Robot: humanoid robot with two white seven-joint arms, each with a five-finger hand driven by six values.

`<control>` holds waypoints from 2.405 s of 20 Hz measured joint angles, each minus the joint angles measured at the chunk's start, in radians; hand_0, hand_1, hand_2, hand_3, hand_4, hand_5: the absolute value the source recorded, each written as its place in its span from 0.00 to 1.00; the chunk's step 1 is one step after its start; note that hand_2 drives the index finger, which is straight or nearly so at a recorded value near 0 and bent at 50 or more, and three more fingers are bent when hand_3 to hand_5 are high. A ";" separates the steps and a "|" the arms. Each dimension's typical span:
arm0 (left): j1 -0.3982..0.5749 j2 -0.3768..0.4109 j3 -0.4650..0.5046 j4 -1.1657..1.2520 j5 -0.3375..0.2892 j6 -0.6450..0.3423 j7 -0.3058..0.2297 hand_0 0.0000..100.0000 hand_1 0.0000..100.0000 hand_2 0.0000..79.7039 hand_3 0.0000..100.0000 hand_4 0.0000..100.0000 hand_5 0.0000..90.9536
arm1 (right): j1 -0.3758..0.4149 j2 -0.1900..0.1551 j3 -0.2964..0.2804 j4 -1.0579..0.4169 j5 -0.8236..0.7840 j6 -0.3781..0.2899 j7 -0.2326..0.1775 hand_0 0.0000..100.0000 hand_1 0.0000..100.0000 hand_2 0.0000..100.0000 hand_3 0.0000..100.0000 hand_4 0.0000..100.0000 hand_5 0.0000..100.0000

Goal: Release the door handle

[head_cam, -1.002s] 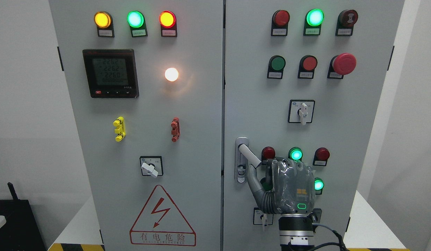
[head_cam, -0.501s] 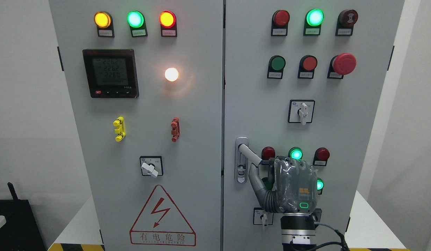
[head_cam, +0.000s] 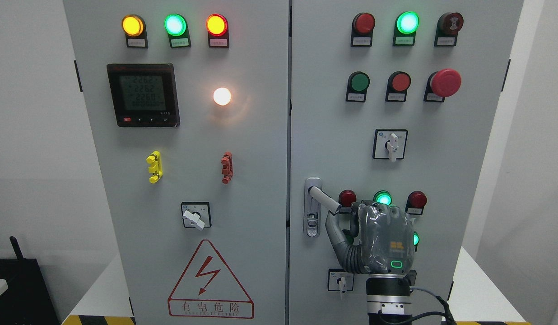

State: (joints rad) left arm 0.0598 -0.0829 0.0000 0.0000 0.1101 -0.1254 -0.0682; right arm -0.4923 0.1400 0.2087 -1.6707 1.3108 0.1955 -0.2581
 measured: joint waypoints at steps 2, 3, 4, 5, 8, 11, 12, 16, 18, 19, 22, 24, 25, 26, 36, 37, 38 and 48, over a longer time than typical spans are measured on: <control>0.000 0.000 0.000 0.000 0.000 0.000 0.000 0.12 0.39 0.00 0.00 0.00 0.00 | -0.004 0.000 -0.002 0.000 0.000 0.000 0.001 0.56 0.35 1.00 1.00 1.00 0.97; 0.000 0.000 0.000 0.000 0.000 0.000 0.000 0.12 0.39 0.00 0.00 0.00 0.00 | -0.005 0.000 -0.002 0.000 0.000 0.000 0.001 0.56 0.35 1.00 1.00 1.00 0.97; 0.000 0.000 0.000 0.000 0.000 0.000 0.000 0.12 0.39 0.00 0.00 0.00 0.00 | -0.007 0.000 -0.003 0.000 0.000 0.000 0.001 0.56 0.35 1.00 1.00 1.00 0.97; 0.000 0.000 0.000 0.000 0.000 0.000 0.000 0.12 0.39 0.00 0.00 0.00 0.00 | -0.008 0.000 -0.004 0.000 0.000 0.000 0.001 0.56 0.35 1.00 1.00 1.00 0.97; 0.000 0.000 0.000 0.000 0.000 0.000 0.000 0.12 0.39 0.00 0.00 0.00 0.00 | -0.011 0.000 -0.006 0.000 -0.001 -0.001 0.003 0.56 0.35 1.00 1.00 1.00 0.97; 0.000 0.000 0.000 0.000 0.000 0.000 0.000 0.12 0.39 0.00 0.00 0.00 0.00 | -0.015 0.000 -0.008 0.000 -0.001 -0.002 0.004 0.56 0.35 1.00 1.00 1.00 0.97; 0.000 0.000 0.000 0.000 0.000 0.000 0.000 0.12 0.39 0.00 0.00 0.00 0.00 | -0.016 0.000 -0.009 0.000 -0.001 -0.002 0.004 0.56 0.35 1.00 1.00 1.00 0.97; 0.000 0.000 0.000 0.000 0.000 0.000 0.000 0.12 0.39 0.00 0.00 0.00 0.00 | -0.022 0.001 -0.012 0.000 -0.001 -0.002 0.005 0.57 0.35 1.00 1.00 1.00 0.97; 0.000 0.000 0.000 0.000 0.000 0.000 0.000 0.12 0.39 0.00 0.00 0.00 0.00 | -0.024 0.001 -0.014 0.000 -0.001 -0.002 0.006 0.57 0.34 1.00 1.00 1.00 0.97; 0.000 0.000 0.000 0.000 0.000 0.000 0.000 0.12 0.39 0.00 0.00 0.00 0.00 | -0.025 0.001 -0.014 0.000 -0.001 -0.002 0.006 0.57 0.34 1.00 1.00 1.00 0.97; 0.000 0.000 0.000 0.000 0.000 0.000 0.000 0.12 0.39 0.00 0.00 0.00 0.00 | -0.027 0.001 -0.016 0.000 -0.001 -0.002 0.007 0.57 0.34 1.00 1.00 1.00 0.97; 0.000 0.000 0.000 0.000 0.000 0.000 0.000 0.12 0.39 0.00 0.00 0.00 0.00 | -0.027 0.001 -0.016 0.000 -0.001 -0.002 0.007 0.57 0.34 1.00 1.00 1.00 0.97; 0.000 0.000 0.000 0.000 0.000 0.000 0.000 0.12 0.39 0.00 0.00 0.00 0.00 | -0.027 0.001 -0.016 0.000 -0.001 -0.002 0.007 0.57 0.34 1.00 1.00 1.00 0.97; 0.000 0.000 0.000 0.000 0.000 0.000 0.000 0.12 0.39 0.00 0.00 0.00 0.00 | -0.027 0.001 -0.017 0.000 -0.001 -0.002 0.007 0.57 0.34 1.00 1.00 1.00 0.97; 0.000 0.000 0.000 0.000 0.000 0.000 0.000 0.12 0.39 0.00 0.00 0.00 0.00 | 0.005 0.002 -0.014 -0.003 -0.004 -0.010 0.001 0.59 0.35 1.00 1.00 1.00 0.97; 0.000 0.000 0.000 0.000 0.000 0.000 0.000 0.12 0.39 0.00 0.00 0.00 0.00 | 0.010 0.002 -0.014 -0.005 -0.005 -0.011 -0.001 0.59 0.35 1.00 1.00 1.00 0.97; 0.000 0.000 0.000 0.000 0.000 0.000 0.000 0.12 0.39 0.00 0.00 0.00 0.00 | 0.017 0.002 -0.013 -0.008 -0.005 -0.015 -0.005 0.60 0.35 1.00 1.00 1.00 0.97; 0.000 0.000 0.000 0.000 0.000 0.000 0.000 0.12 0.39 0.00 0.00 0.00 0.00 | 0.123 0.001 -0.029 -0.092 -0.010 -0.126 -0.076 0.59 0.29 0.65 1.00 0.88 0.90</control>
State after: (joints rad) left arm 0.0598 -0.0829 0.0000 0.0000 0.1104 -0.1254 -0.0682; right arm -0.3689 0.1412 0.1793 -1.7630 1.3011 0.0697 -0.3336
